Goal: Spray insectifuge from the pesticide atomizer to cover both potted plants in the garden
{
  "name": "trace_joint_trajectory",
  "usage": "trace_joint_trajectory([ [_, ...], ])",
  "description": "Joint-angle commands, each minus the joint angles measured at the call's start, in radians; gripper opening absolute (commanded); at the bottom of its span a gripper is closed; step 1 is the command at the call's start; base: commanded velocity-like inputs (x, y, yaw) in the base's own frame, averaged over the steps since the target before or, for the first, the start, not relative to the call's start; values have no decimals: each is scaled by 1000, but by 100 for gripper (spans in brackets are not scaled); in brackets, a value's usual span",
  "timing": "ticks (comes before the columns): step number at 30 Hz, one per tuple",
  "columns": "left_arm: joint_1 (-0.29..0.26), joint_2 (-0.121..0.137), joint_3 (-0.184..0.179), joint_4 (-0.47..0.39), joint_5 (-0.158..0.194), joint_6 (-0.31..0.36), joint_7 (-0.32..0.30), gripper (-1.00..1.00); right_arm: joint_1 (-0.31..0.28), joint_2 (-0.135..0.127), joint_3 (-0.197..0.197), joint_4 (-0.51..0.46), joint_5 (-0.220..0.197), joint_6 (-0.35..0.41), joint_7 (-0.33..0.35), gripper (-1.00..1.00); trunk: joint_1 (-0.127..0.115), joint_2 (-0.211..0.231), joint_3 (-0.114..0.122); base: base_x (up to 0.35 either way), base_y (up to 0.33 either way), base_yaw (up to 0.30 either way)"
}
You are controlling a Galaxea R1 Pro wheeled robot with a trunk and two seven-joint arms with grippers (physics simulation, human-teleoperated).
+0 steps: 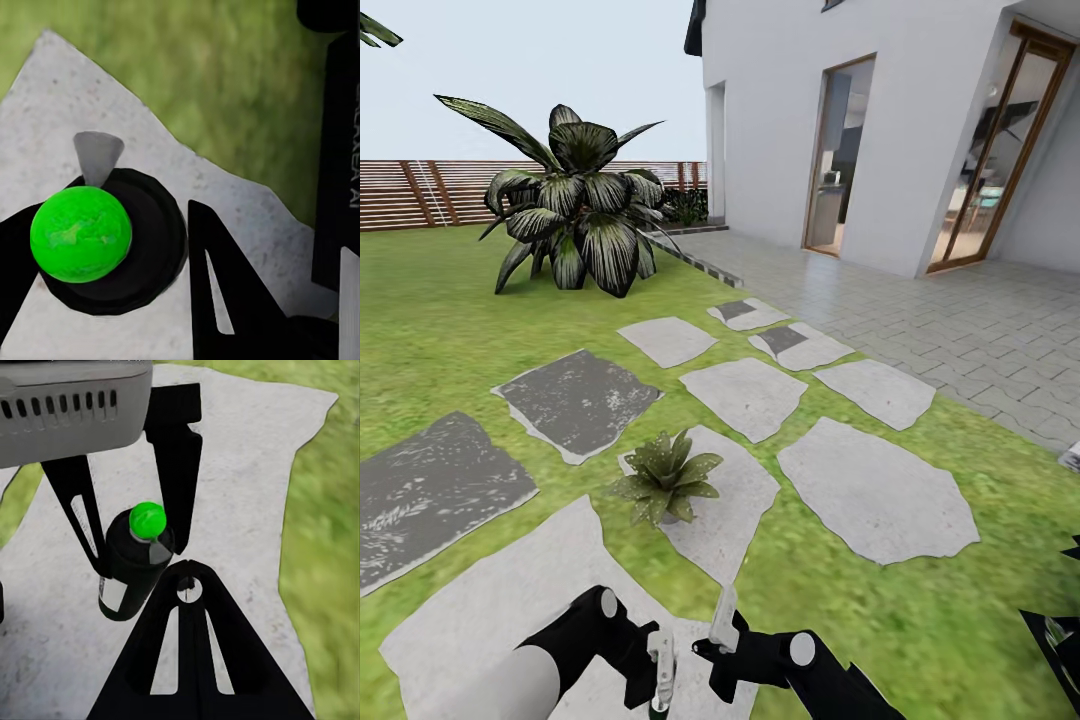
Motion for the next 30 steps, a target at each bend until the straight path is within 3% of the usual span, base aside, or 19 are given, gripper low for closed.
trace_joint_trajectory([
  [1, 0, 0, 0, -1, -8, -11, -1, -100, 0, 0, -1, 0, 11, -6, 0, -100, 0, 0, -1, 0, 0, 0],
  [30, 0, -30, 9, -4, -2, -13, -8, -100, 0, -3, -1, 3, 12, -6, -1, -100, 0, 0, -1, 0, 0, 0],
])
